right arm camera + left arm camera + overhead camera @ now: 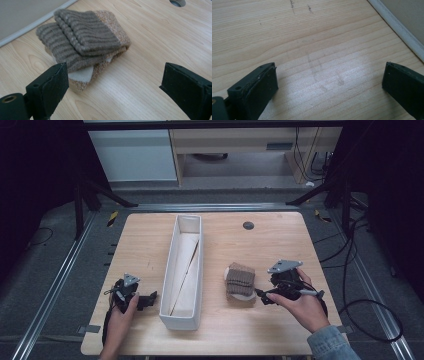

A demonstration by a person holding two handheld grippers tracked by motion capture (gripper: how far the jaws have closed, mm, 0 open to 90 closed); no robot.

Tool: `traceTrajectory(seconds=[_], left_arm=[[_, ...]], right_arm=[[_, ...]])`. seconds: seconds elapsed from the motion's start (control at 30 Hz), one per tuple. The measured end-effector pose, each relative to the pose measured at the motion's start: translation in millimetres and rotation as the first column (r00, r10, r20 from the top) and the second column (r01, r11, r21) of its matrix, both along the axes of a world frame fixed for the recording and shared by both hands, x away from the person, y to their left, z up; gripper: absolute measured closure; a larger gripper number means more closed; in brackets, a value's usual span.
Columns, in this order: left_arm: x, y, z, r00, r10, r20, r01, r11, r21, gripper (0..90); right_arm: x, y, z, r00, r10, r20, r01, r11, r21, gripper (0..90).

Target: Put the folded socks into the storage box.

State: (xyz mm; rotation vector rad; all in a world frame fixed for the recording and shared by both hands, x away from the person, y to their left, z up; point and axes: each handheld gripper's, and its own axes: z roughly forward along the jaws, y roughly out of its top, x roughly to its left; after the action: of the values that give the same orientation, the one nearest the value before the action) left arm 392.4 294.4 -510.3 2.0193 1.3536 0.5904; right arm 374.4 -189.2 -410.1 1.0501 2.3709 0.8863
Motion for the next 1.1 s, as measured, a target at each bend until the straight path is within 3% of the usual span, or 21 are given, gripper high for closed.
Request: traceTrajectory(seconds=[0.23, 0.73, 1.1], left_arm=[[0.0, 0.0, 0.0, 1.0, 0.0, 0.0, 0.0, 1.0, 0.0, 0.0], [0.0, 0.0, 0.0, 1.0, 0.0, 0.0, 0.0, 1.0, 0.0, 0.0], [0.0, 0.0, 0.0, 1.0, 0.0, 0.0, 0.0, 1.0, 0.0, 0.0]], right_arm=[[5.9, 4.4, 12.0, 0.9994, 0.035, -0.008, -0.035, 0.999, -0.007, 7.9], [15.0, 17.2, 33.6, 0.9959, 0.09, -0.004, -0.09, 0.993, -0.071, 10.2], [19.2, 30.0, 47.1, 0.9884, 0.151, -0.007, -0.151, 0.985, -0.088, 10.7]])
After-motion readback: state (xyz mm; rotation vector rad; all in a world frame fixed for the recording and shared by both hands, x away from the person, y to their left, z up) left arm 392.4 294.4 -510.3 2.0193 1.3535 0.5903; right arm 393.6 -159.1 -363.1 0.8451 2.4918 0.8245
